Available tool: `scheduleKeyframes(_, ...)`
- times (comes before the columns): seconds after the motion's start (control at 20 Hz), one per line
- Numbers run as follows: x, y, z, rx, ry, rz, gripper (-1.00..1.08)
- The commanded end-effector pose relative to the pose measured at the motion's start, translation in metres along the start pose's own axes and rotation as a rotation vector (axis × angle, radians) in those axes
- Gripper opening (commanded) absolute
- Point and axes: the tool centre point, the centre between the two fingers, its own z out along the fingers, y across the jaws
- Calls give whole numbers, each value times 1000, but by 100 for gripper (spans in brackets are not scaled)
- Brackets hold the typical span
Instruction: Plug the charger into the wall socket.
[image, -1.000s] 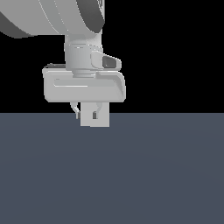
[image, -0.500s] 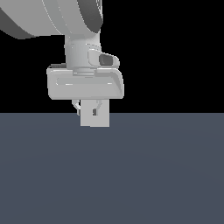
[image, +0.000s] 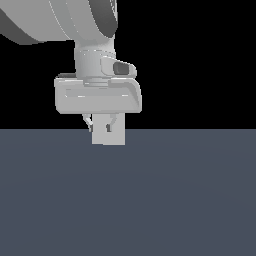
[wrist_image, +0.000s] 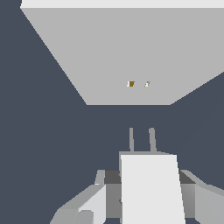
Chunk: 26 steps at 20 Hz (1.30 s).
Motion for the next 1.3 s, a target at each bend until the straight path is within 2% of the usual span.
scheduleKeyframes(0.0, 0, 0, 0, 0, 0, -1, -100)
scheduleKeyframes(0.3, 4, 0, 1, 0, 0, 0, -100)
scheduleKeyframes(0.9, 41, 0, 11, 1, 0, -1, -100)
scheduleKeyframes(1.25, 48, 0, 13, 1, 0, -1, -100)
